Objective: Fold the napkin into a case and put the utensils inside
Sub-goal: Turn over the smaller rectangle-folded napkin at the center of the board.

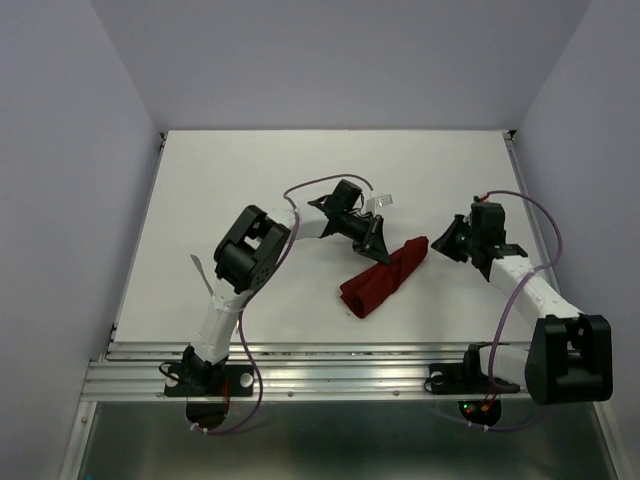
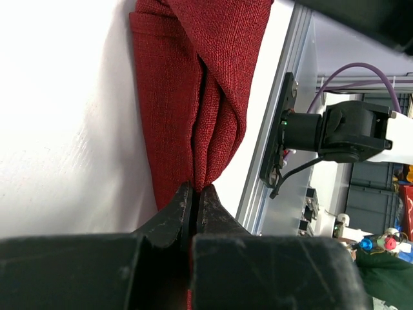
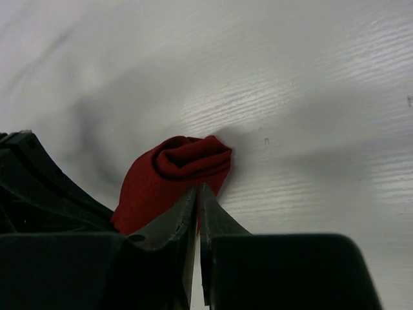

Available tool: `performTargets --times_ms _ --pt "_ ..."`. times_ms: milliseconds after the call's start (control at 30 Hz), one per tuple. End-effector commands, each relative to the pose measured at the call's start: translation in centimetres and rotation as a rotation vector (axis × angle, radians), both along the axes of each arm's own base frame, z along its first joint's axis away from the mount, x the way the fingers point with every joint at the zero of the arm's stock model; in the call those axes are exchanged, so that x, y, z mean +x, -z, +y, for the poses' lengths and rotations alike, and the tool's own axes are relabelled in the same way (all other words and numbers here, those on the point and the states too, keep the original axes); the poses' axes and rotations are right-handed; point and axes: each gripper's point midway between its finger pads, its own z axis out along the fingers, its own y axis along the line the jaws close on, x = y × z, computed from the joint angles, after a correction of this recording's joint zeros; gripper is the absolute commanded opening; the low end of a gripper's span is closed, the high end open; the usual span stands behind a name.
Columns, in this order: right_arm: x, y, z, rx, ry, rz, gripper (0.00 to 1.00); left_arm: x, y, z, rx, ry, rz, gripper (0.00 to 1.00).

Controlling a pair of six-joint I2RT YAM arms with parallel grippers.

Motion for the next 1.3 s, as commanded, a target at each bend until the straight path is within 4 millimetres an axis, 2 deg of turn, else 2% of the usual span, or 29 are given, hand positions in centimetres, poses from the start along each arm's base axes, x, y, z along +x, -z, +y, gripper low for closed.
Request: performTargets --times_ms 0,167,267,367,467,533,600,667,700,733,767,900,1033,1133,1167,1233,1267 --pt "-0.4 0.4 2.7 0.029 -0.11 -0.009 0.09 -0.2 0.1 0.3 -0.022 0.025 -0.009 0.06" --pt "-0.2 1.5 5.0 0.037 -0.16 0.022 0.09 0.0 0.2 0.4 -0.021 0.021 -0.006 0.06" --pt "0.5 1.1 5.8 0.039 -0.173 0.007 0.09 0.0 0.2 0.4 -0.02 0.023 -0.008 0.06" --pt "1.5 1.1 5.9 0.043 -0.157 0.003 0.09 0.2 0.1 0.5 -0.018 0.018 -0.011 0.16" --pt "2.4 1.4 6.3 0.05 -0.153 0.01 0.09 0.8 0.3 0.6 0.003 0.003 -0.045 0.35" --pt "2.7 1.4 7.1 0.053 -0.169 0.008 0.09 1.0 0.7 1.2 0.048 -0.003 -0.046 0.43" --pt "3.5 1.1 7.3 0.055 -0.164 -0.003 0.09 2.0 0.5 1.4 0.077 -0.024 -0.089 0.55" --pt "3.8 1.5 7.7 0.057 -0.171 0.009 0.08 2.3 0.8 2.1 0.123 -0.024 -0.118 0.62" --pt "4.1 1.3 8.2 0.06 -0.178 0.003 0.08 3.2 0.7 2.2 0.148 -0.044 -0.154 0.67" --pt "4.3 1.6 8.2 0.06 -0.177 0.011 0.08 3.3 0.9 2.7 0.178 -0.048 -0.151 0.69" --pt "4.6 1.4 8.7 0.062 -0.184 0.004 0.08 4.2 0.8 3.0 0.197 -0.063 -0.188 0.73" --pt "5.3 1.7 9.3 0.063 -0.193 0.008 0.08 6.2 0.4 4.9 0.272 -0.124 -0.246 0.77" --pt "5.8 1.7 10.3 0.056 -0.226 0.014 0.08 8.0 -0.8 7.1 0.332 -0.205 -0.292 0.77" --pt "5.8 1.6 10.6 0.047 -0.239 0.019 0.08 8.3 -2.0 8.2 0.362 -0.252 -0.33 0.72" --pt "5.9 1.6 10.4 0.036 -0.233 0.017 0.09 7.7 -2.5 8.4 0.355 -0.254 -0.33 0.6" --pt "6.1 1.4 10.1 0.02 -0.221 0.011 0.09 6.9 -2.9 8.6 0.35 -0.266 -0.312 0.44" --pt "6.2 1.4 9.9 0.013 -0.213 0.01 0.09 6.6 -4.0 8.4 0.323 -0.274 -0.332 0.35"
